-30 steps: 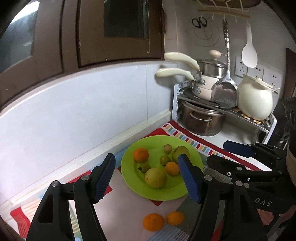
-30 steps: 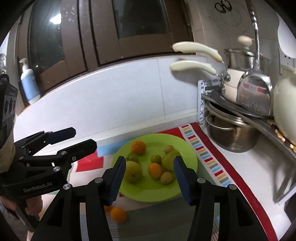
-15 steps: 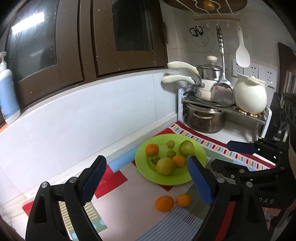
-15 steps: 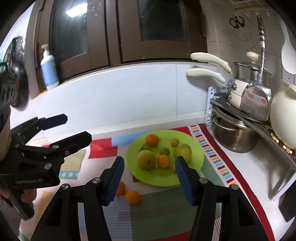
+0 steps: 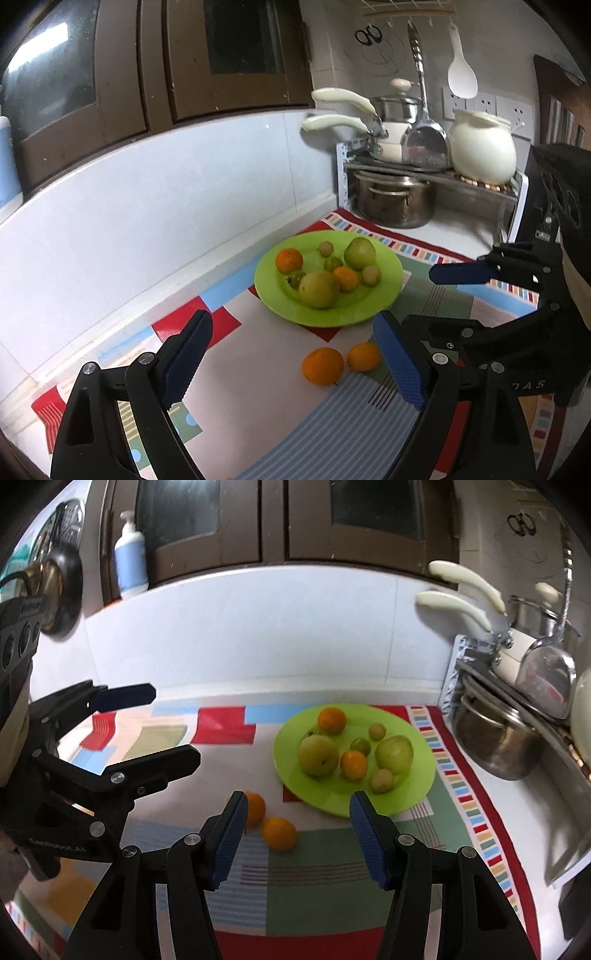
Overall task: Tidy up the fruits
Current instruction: 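Withdraw both open tools toward the last two oranges on the cloth, then grasp the large orange with the left tool while the right tool grasps the smaller orange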
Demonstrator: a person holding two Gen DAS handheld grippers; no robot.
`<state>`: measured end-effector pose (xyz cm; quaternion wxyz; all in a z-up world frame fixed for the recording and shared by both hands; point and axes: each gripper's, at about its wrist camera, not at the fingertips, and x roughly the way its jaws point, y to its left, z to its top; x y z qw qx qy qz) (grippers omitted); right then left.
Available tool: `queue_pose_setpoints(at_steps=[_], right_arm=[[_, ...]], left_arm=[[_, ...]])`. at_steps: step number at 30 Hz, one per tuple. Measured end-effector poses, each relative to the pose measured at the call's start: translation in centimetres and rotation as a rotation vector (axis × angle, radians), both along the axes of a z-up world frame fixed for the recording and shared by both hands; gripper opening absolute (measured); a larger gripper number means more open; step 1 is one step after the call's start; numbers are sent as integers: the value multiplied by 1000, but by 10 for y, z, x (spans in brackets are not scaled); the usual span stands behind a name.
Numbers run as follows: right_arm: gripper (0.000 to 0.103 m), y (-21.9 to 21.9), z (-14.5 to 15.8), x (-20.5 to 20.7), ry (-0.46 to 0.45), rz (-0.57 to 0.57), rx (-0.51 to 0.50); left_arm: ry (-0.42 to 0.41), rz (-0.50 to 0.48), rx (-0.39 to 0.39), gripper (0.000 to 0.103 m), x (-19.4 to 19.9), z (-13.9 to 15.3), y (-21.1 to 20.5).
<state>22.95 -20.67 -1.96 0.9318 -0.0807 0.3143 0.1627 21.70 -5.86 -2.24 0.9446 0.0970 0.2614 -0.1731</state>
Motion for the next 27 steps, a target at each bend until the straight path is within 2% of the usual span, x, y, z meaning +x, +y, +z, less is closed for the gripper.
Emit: queue_pose_setpoints(at_steps=[4, 12, 17, 25, 27], right_arm=[[58, 5, -11, 2, 16, 27, -33], [58, 10, -36, 11, 67, 73, -57], [57, 11, -53, 22, 110, 95, -60], [52, 13, -72, 40, 180, 127, -51], [48, 13, -76, 44, 195, 130, -41]], left_arm=[[26, -25, 7, 88, 2, -15, 0], [103, -79, 18, 77, 11, -42, -4], [151, -109, 14, 74, 23, -57, -6], [218, -148, -11, 68, 42, -70, -7], [245, -156, -28, 63, 46, -73, -7]])
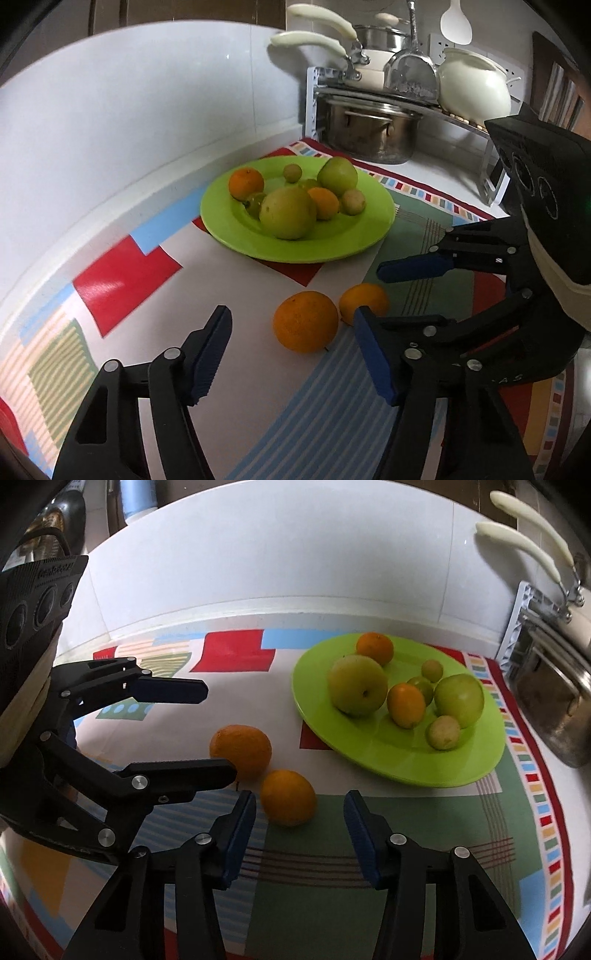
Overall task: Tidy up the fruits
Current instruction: 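Grasp the large orange with the left tool while the right tool grasps the smaller orange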
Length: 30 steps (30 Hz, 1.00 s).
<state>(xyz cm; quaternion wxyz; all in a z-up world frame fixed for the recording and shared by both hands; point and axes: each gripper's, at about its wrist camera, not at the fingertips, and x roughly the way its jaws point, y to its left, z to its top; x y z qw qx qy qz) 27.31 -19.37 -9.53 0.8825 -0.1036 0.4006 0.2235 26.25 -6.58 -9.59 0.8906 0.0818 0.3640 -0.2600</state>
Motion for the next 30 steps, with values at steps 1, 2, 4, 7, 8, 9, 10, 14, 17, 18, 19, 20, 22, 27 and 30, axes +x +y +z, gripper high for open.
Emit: queue_pose_setpoints(at_steps=[1, 2, 4, 7, 8, 9, 10, 14, 17, 18, 19, 20, 22, 27, 30], right_arm=[[47, 0, -1, 1, 7, 3, 5], [45, 1, -2, 2, 13, 6, 10], [43, 1, -5, 3, 21, 14, 14], [38, 1, -9, 7, 35, 12, 31], [34, 1, -9, 7, 41, 14, 38], [34, 0, -10, 7, 43, 13, 43], [34, -1, -10, 6, 38, 5, 42], [33, -7, -9, 4, 34, -26, 55], [33, -11, -7, 1, 17, -47, 62], [33, -13, -6, 0, 13, -52, 65], [33, -14, -6, -1, 10, -55, 70], [33, -15, -5, -1, 9, -60, 74], [33, -19, -4, -4, 4, -68, 79], [33, -26, 0, -10, -15, -84, 86], [33, -30, 3, -12, -19, -92, 98]], left_arm=[[10, -4, -8, 62, 1, -1, 0], [26, -5, -18, 62, 2, -3, 1], [37, -1, -25, 62, 4, -5, 1], [57, -3, -37, 62, 7, -8, 0], [64, -8, -44, 61, 8, -9, -1], [69, -8, -47, 61, 9, -9, -1], [72, -5, -48, 60, 10, -10, -1], [85, 4, -53, 55, 11, -12, -5], [83, 21, -51, 51, 12, -12, -8], [84, 28, -52, 48, 12, -12, -8], [84, 36, -55, 46, 12, -12, -9], [83, 46, -56, 44, 11, -12, -9], [73, 65, -53, 41, 10, -11, -10], [71, 94, -55, 41, 7, -12, -13], [79, 109, -67, 41, 5, -12, -14]])
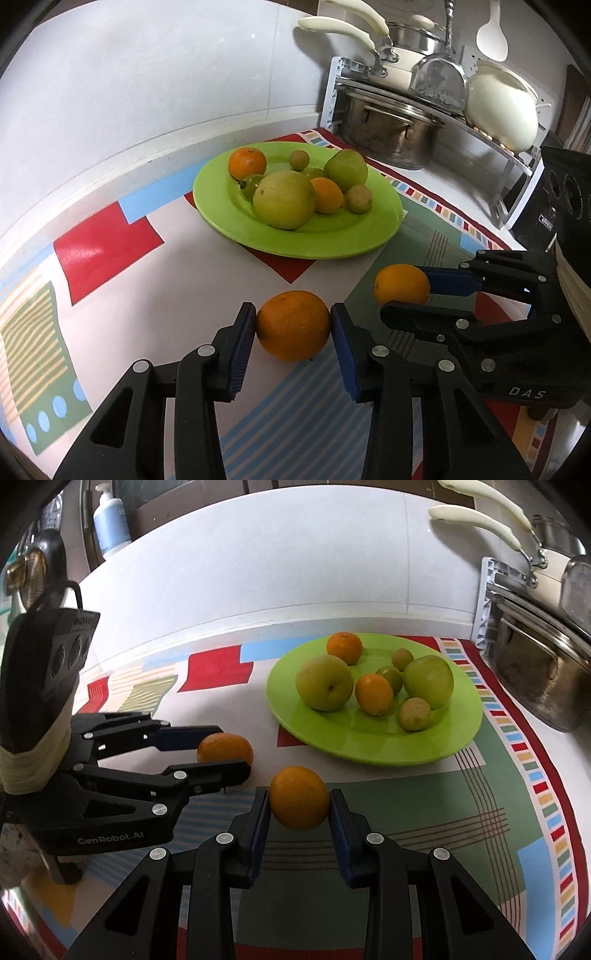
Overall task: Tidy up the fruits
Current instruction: 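Grasp the large orange with the left tool while the right tool grasps the smaller orange, then lift and carry both oranges over the light-green plate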
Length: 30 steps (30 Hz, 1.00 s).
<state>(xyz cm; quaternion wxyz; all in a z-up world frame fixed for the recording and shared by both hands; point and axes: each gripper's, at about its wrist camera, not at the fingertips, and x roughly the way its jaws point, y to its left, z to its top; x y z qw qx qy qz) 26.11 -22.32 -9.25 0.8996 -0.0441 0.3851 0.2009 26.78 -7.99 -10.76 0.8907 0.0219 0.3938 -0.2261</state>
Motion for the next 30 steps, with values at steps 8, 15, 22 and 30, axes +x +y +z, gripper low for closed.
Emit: queue_pose_setpoints(at_steps=[8, 15, 22, 30], right_arm=[[33, -6, 4, -5, -10, -19, 21], [33, -9, 16, -9, -39, -27, 34], [33, -14, 36, -15, -85, -36, 52], [33, -21, 63, -19, -150, -56, 72]], left_arm=[[5, 38, -15, 41, -5, 6, -1], [-17, 74, -15, 41, -11, 22, 1], [-67, 97, -23, 41, -20, 47, 0], [-133, 114, -42, 41, -20, 80, -5]])
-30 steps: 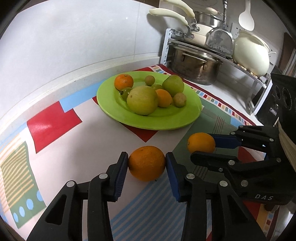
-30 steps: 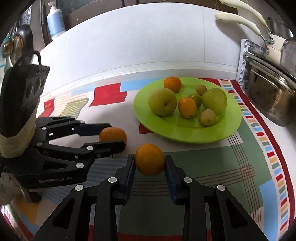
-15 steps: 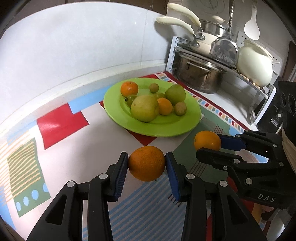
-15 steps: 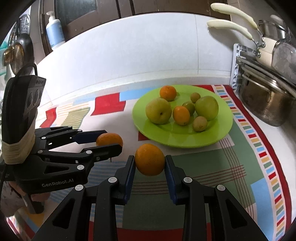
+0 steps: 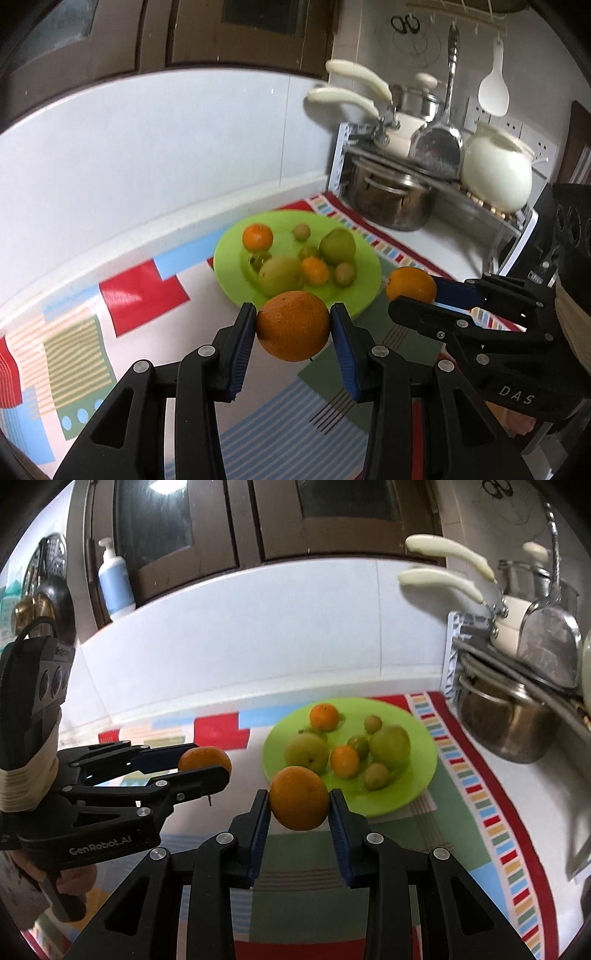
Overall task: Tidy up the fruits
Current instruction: 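Lift and carry both oranges over the light-green plate, then lower the oranges onto the plate and open both tools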
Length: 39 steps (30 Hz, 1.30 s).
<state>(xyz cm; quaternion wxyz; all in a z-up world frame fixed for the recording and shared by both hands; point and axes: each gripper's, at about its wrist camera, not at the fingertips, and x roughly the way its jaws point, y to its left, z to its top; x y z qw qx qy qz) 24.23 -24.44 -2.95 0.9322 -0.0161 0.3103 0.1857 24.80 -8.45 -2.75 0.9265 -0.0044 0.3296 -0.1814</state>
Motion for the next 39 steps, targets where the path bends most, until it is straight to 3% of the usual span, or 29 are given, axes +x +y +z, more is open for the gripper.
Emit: queue_pose_setpoints(at_steps=[9, 18, 27, 39], right_arm=[[33, -4, 28, 8, -66, -11, 12], [33, -11, 42, 40, -96, -38, 11], [33, -20, 37, 84, -88, -54, 27], [33, -27, 8, 140, -21, -69, 22]], left_arm=[[-76, 13, -17, 41, 13, 34, -5], [-99, 37, -20, 41, 41, 47, -8], [-81, 35, -22, 41, 76, 36, -15], [2, 14, -21, 41, 131, -1, -27]])
